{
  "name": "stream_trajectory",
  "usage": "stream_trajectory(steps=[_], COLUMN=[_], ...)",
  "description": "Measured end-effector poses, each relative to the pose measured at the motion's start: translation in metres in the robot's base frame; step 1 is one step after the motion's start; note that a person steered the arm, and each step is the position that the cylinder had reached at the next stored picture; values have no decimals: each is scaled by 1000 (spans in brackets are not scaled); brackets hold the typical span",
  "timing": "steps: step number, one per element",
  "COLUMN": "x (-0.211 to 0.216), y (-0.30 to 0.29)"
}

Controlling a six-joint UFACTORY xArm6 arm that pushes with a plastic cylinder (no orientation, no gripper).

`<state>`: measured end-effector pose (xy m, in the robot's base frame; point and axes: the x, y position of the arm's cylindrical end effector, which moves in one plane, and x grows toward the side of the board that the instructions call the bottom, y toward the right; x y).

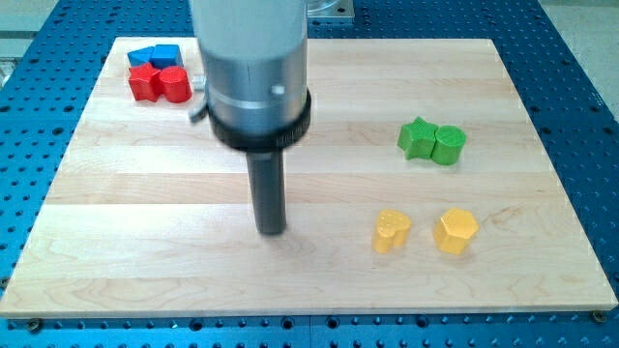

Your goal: Place the yellow blocks below the green blocks

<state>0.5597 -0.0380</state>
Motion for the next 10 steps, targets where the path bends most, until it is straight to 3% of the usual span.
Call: stream_trajectory(steps=[1,3,4,7,9,10], x=[58,-6,-32,-12,-85,10], y=[46,197,213,254,244,217])
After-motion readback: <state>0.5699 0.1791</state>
